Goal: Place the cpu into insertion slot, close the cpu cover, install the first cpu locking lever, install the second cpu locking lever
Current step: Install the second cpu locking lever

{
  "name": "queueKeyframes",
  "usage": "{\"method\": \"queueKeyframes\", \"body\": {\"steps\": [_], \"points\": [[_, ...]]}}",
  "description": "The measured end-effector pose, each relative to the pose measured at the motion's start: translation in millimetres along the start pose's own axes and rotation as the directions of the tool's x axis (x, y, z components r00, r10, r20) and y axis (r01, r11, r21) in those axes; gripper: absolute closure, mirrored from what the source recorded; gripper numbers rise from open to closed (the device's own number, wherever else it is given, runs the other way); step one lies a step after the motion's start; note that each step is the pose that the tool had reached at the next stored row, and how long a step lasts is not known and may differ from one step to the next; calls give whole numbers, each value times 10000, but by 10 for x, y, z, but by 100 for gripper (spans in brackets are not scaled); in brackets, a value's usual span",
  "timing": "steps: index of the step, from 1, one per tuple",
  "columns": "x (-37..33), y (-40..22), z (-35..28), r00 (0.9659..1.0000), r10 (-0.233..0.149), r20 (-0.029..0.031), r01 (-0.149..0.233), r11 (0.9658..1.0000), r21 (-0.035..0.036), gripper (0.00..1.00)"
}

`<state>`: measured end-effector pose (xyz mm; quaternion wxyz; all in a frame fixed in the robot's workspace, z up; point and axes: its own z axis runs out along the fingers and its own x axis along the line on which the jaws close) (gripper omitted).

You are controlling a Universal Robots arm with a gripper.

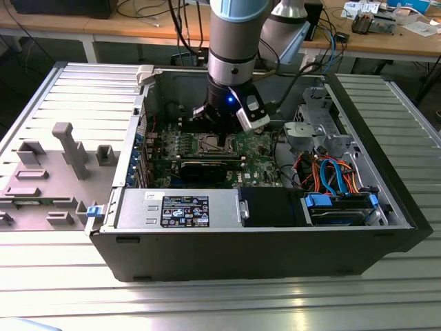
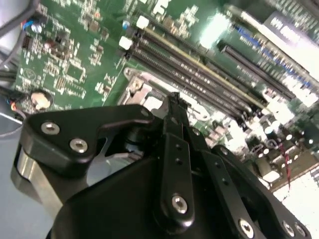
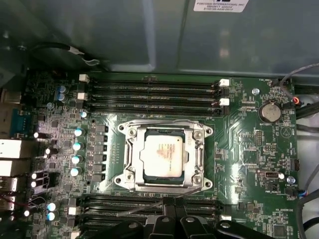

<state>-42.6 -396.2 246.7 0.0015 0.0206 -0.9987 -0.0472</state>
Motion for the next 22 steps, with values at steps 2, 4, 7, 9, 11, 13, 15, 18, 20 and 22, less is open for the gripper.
{"method": "queueKeyframes", "body": {"steps": [2, 4, 7, 9, 11, 13, 15, 18, 20, 22], "points": [[4, -33, -4, 10000, -8, -3, 8, 10000, -47, 89], [17, -53, -5, 10000, -9, -9, 9, 9996, -293, 89], [53, -63, 8, 10000, -56, -31, 55, 9993, -357, 89], [84, -65, 32, 9999, -112, -68, 110, 9993, -358, 89], [86, -70, 54, 9996, -278, -100, 275, 9990, -361, 89], [104, -78, 81, 9986, -517, -140, 511, 9980, -369, 89], [137, -77, 89, 9984, -553, -149, 547, 9977, -394, 89], [216, -76, 111, 9982, -585, -159, 577, 9974, -432, 89], [269, -81, 126, 9981, -601, -157, 593, 9971, -467, 89], [290, -97, 134, 9979, -630, -156, 621, 9968, -505, 89]]}}
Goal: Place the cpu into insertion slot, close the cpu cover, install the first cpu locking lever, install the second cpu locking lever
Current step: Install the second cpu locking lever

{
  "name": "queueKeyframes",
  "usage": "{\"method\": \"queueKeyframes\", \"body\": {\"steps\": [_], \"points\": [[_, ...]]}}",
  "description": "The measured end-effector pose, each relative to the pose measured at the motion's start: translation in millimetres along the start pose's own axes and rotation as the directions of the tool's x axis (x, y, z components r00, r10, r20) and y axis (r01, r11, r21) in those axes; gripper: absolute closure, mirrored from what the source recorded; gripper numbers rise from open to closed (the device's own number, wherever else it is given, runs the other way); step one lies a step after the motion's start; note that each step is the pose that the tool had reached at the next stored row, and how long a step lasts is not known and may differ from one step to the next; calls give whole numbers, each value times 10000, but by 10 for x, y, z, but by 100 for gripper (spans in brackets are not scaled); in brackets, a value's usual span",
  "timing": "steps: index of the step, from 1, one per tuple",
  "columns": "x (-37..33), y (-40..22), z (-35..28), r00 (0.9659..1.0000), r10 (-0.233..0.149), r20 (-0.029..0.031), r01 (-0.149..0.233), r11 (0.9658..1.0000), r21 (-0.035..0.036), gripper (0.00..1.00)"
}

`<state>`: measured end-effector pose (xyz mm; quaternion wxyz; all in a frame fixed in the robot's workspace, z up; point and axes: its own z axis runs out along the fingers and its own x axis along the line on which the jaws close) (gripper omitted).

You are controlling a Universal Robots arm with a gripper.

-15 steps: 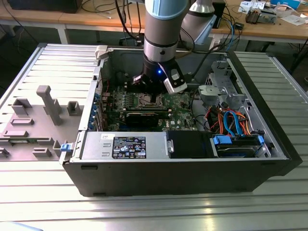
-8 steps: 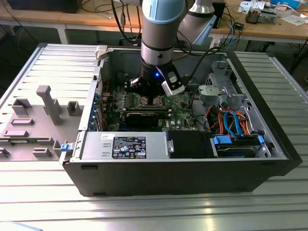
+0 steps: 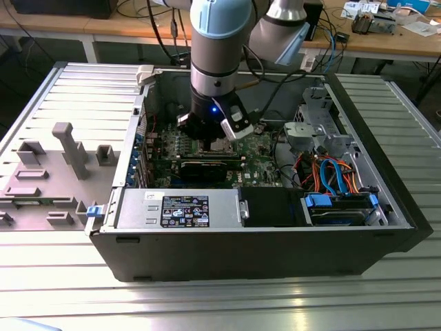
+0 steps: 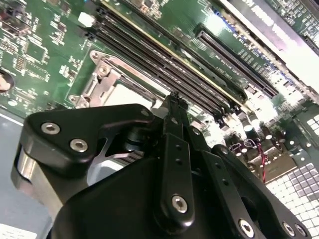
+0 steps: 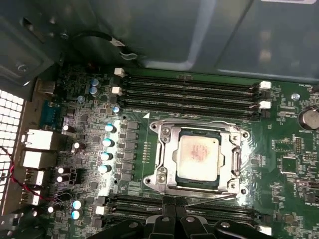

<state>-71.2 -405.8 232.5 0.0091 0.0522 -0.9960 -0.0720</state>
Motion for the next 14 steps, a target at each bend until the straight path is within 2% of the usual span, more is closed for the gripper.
{"method": "queueKeyframes", "body": {"steps": [1, 2, 6, 9, 14], "points": [[23, -19, 12, 10000, -45, 0, 45, 10000, -64, 89], [35, -30, 17, 10000, -70, 1, 70, 9999, -98, 89], [45, -67, 20, 10000, -90, 8, 91, 9998, -182, 89], [55, -106, 31, 10000, -95, 20, 96, 9994, -323, 89], [175, -119, 83, 9999, -102, 29, 103, 9990, -437, 89]]}}
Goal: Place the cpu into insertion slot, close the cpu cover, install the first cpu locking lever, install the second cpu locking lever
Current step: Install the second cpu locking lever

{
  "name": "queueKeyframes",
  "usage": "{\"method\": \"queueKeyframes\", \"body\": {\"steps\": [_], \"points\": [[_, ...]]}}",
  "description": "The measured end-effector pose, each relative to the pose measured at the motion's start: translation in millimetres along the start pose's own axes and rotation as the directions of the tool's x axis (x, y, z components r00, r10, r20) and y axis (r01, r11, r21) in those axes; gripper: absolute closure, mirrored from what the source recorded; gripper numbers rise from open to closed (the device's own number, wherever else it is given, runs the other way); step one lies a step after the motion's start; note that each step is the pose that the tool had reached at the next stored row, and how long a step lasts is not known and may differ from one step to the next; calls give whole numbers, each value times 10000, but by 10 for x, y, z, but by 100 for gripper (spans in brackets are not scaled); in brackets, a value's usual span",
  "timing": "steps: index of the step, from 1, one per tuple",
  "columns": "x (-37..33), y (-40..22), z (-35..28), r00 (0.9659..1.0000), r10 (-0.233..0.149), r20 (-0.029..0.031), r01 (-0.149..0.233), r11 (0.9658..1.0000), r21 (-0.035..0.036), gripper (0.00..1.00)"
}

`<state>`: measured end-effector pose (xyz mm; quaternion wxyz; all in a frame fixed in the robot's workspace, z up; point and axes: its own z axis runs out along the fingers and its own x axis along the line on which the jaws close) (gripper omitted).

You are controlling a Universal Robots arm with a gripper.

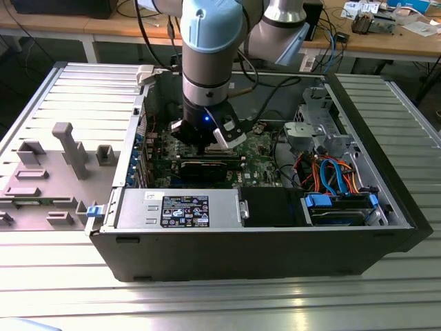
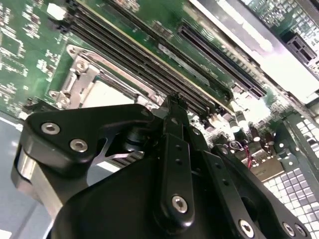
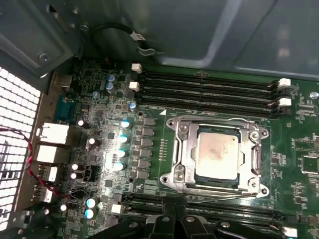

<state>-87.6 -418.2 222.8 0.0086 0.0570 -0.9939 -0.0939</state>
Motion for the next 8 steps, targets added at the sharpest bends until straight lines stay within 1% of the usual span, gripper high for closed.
{"method": "queueKeyframes", "body": {"steps": [1, 3, 5, 8], "points": [[12, -1, 12, 10000, 0, 2, 0, 10000, -14, 89], [12, -4, 30, 10000, -2, 8, 2, 10000, -67, 89], [12, -7, 45, 10000, 0, 12, 0, 10000, -98, 89], [19, -15, 91, 9999, 114, 35, -114, 9999, -107, 89]]}}
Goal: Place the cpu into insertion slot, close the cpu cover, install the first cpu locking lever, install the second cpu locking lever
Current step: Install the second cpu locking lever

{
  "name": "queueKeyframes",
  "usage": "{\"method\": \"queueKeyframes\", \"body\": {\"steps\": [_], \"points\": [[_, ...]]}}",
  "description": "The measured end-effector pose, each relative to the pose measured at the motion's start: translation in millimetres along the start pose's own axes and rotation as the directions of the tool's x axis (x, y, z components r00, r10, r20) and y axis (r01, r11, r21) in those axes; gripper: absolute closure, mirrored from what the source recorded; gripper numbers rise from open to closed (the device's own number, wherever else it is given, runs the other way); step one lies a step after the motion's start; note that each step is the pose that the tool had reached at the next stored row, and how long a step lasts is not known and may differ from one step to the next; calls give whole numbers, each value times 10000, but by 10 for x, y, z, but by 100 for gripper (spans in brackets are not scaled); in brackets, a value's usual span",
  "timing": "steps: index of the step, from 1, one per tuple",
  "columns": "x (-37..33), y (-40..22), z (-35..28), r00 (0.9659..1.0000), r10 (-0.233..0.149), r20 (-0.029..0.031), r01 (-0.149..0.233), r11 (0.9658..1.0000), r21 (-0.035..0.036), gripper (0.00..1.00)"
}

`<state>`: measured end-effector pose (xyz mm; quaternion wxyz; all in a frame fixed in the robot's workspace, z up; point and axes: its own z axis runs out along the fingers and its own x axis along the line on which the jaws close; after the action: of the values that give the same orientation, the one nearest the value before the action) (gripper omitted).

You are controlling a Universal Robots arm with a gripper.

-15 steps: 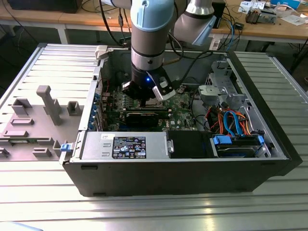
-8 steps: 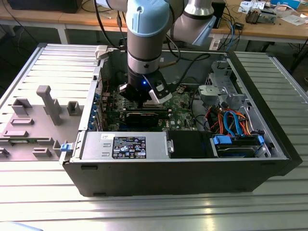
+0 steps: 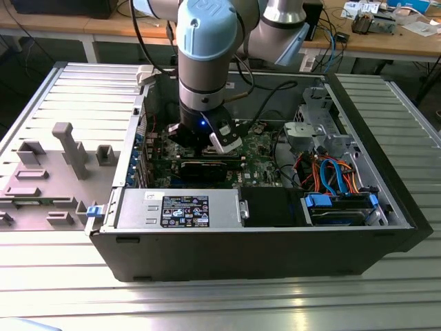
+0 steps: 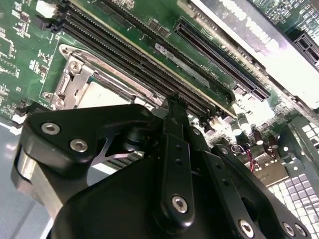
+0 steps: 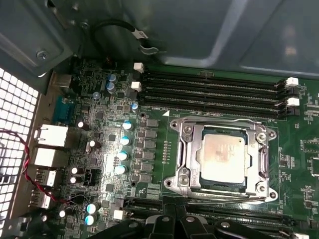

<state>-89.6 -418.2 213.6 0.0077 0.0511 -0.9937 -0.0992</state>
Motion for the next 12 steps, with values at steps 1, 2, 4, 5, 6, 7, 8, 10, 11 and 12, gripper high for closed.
{"method": "queueKeyframes", "body": {"steps": [1, 2, 4, 5, 6, 7, 8, 10, 11, 12], "points": [[5, 0, 2, 10000, 32, 6, -32, 10000, -8, 89], [11, 0, 6, 10000, 59, 18, -59, 10000, -69, 89], [14, -1, 20, 9999, 105, 31, -105, 9999, -96, 89], [19, -2, 35, 9998, 176, 43, -176, 9998, -96, 89], [21, -5, 46, 9997, 229, 54, -228, 9997, -98, 89], [21, -6, 50, 9997, 252, 60, -251, 9996, -102, 89], [22, -6, 56, 9996, 278, 65, -277, 9996, -107, 89], [27, -7, 65, 9995, 311, 72, -311, 9994, -119, 89], [30, -7, 68, 9995, 319, 74, -318, 9994, -132, 89], [33, -7, 71, 9994, 330, 76, -329, 9994, -140, 89]]}}
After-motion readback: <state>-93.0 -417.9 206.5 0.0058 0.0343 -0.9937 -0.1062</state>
